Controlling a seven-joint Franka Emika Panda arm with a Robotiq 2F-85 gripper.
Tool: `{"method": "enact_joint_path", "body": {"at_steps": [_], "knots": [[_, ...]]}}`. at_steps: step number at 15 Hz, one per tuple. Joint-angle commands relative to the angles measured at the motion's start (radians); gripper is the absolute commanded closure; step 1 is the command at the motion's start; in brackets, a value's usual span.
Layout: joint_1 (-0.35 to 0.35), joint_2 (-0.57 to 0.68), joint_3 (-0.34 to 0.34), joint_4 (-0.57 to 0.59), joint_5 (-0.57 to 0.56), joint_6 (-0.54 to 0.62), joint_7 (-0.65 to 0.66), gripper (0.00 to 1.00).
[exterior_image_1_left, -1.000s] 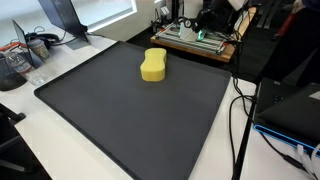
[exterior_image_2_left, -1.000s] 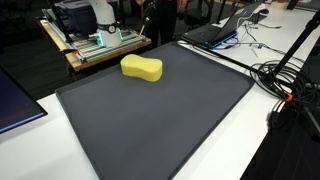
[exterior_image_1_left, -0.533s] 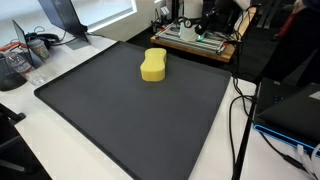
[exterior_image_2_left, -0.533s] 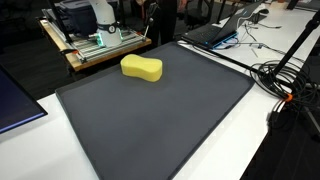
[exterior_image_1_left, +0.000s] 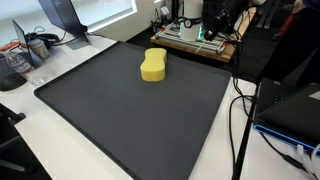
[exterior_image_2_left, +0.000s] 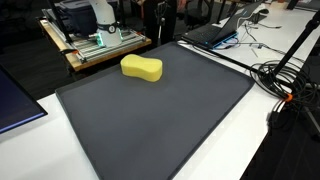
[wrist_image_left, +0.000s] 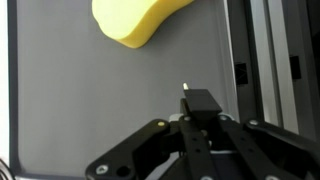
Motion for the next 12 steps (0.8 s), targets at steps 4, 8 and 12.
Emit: {"method": "enact_joint_path", "body": {"at_steps": [4, 8, 12], "knots": [[-0.039, 0.053, -0.024, 0.067, -0.057, 0.126, -0.013, 0.97], [-0.069, 0.030, -0.052, 0.104, -0.028, 0.115, -0.008, 0.97], [-0.097, 0.014, -0.110, 0.135, 0.017, 0.121, -0.034, 0.97]]}}
